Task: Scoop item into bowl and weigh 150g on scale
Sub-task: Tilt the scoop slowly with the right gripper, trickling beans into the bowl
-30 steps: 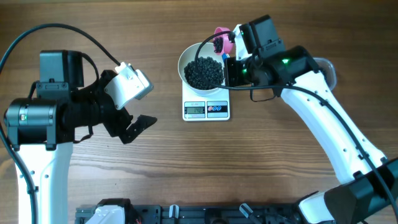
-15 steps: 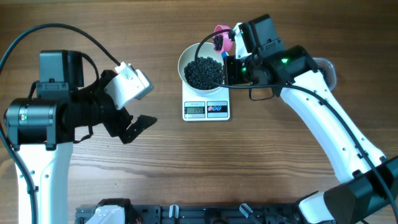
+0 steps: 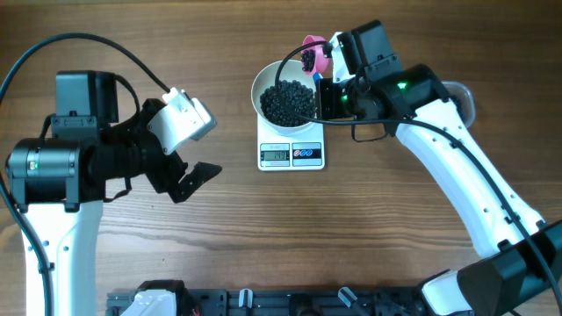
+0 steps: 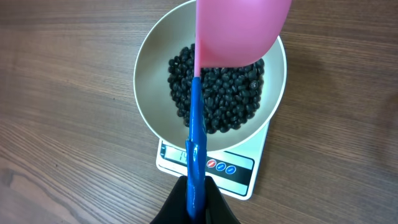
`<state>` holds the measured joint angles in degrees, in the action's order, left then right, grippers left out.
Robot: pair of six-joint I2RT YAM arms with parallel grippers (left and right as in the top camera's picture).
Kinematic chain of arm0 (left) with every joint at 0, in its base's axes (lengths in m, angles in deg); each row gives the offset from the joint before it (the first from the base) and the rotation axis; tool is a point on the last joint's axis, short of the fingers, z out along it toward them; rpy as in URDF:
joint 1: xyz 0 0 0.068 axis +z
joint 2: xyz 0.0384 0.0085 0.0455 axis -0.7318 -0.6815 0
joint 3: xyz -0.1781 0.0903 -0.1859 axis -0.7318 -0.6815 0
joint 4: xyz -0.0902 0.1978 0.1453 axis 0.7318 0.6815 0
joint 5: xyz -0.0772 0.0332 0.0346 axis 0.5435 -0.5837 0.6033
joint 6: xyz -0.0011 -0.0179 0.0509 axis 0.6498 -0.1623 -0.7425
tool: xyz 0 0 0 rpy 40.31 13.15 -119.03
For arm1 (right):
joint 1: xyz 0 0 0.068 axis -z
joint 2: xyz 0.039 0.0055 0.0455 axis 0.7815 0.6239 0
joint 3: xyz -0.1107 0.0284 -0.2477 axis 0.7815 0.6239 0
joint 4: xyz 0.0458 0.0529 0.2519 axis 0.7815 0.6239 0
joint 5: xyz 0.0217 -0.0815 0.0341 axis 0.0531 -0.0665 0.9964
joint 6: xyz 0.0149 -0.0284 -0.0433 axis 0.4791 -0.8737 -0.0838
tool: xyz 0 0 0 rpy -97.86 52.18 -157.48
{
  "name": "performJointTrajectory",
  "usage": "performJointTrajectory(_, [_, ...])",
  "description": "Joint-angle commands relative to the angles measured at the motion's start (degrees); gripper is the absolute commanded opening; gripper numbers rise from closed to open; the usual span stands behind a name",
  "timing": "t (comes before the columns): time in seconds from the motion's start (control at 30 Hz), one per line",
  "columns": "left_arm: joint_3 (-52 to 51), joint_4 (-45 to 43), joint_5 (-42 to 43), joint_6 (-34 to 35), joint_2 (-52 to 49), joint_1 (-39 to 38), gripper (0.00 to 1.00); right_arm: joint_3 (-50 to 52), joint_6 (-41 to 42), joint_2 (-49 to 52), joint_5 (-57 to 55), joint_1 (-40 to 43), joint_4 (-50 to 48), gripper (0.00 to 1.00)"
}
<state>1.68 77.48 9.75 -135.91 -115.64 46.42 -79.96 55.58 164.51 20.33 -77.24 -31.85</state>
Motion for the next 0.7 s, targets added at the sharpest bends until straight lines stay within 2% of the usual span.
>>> performJointTrajectory(0.0, [0.8, 0.0, 0.0, -0.9, 0.2, 0.4, 1.00, 0.1, 0.7, 0.7, 1.9, -0.4, -0.8, 0.04])
performJointTrajectory(0.13, [0.8, 0.0, 0.0, -0.9, 0.2, 0.4, 1.00, 0.1, 0.7, 0.7, -2.2, -0.5, 0.7, 0.04])
performJointTrajectory(0.27, [0.8, 0.0, 0.0, -0.9, 0.2, 0.4, 1.00, 0.1, 0.7, 0.7, 1.8, -0.4, -1.0, 0.04])
performJointTrajectory(0.67, [0.8, 0.0, 0.0, -0.9, 0.2, 0.4, 1.00, 0.1, -0.2, 0.7, 2.1, -0.4, -0.8, 0.04])
